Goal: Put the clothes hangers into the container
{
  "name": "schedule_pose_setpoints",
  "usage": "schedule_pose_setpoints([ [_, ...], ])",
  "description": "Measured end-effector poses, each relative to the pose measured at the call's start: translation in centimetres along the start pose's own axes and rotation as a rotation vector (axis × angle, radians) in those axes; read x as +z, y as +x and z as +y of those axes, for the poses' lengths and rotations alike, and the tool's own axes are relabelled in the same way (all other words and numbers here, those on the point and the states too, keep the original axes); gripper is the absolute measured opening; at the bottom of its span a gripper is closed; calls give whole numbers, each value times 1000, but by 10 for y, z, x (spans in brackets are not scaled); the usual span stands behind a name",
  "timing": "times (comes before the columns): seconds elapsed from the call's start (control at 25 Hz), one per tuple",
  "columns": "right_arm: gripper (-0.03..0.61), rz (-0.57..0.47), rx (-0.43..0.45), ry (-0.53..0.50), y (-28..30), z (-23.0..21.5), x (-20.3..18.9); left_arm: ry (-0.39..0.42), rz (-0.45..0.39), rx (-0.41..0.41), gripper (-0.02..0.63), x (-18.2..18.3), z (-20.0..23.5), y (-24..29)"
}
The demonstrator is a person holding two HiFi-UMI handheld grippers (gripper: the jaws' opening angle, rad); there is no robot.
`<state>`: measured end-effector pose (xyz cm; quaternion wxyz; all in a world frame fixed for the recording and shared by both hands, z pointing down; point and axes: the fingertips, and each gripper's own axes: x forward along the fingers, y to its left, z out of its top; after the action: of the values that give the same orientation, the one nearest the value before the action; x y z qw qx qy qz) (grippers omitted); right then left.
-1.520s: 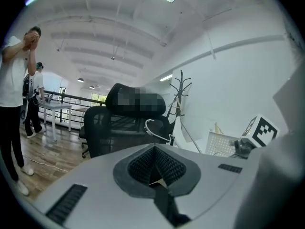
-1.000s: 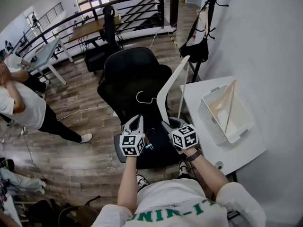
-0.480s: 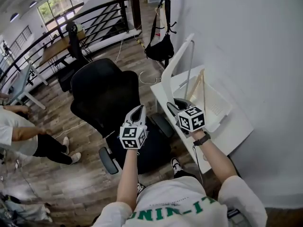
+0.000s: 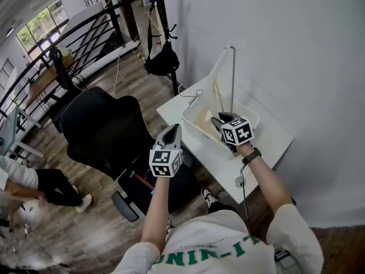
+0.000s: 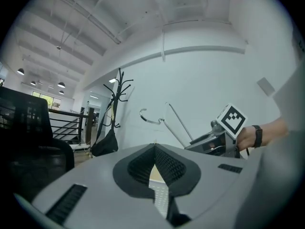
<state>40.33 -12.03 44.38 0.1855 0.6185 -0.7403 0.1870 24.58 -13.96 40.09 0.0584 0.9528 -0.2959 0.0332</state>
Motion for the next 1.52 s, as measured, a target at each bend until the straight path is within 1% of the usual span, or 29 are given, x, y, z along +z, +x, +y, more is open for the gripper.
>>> schedule_pose_setpoints([
  [0.12, 121, 81, -30, 11, 6, -29, -33, -10, 23, -20, 11, -10, -13, 7],
  [0.24, 121, 175, -41, 23, 19, -49, -66, -16, 49, -29, 11, -21, -18, 13],
  [0.36, 121, 268, -49, 22, 32, -58, -91, -24, 65, -34, 11, -28, -18, 19],
  [0.44, 121, 333, -39, 17, 40, -60, -107, -26, 72, -37, 11, -32, -19, 21],
  [0.52, 121, 388, -27, 6, 48, -60, -117, -30, 76, -37, 11, -35, -19, 23],
  [0.72, 120, 465, 10, -10, 64, -54, -132, -33, 80, -35, 11, -36, -19, 26],
  [0.88, 118, 559, 42, -32, 76, -47, -154, -35, 87, -31, 11, -40, -16, 26],
  [1.12, 118, 717, 28, -78, 90, -52, -191, -38, 92, -22, 11, -48, -7, 21],
  [1.24, 128, 721, -14, -78, 96, -58, -196, -31, 97, -24, 11, -51, -6, 22],
  [1.28, 158, 712, -28, -78, 98, -60, -194, -29, 97, -26, 11, -52, -5, 23],
  [1.36, 300, 686, -46, -99, 101, -64, -184, -27, 94, -27, 11, -52, -3, 24],
  [1.44, 322, 653, -74, -159, 100, -70, -167, -28, 90, -24, 11, -53, 0, 24],
  [1.52, 338, 608, -127, -216, 95, -78, -144, -31, 89, -18, 11, -54, 3, 21],
])
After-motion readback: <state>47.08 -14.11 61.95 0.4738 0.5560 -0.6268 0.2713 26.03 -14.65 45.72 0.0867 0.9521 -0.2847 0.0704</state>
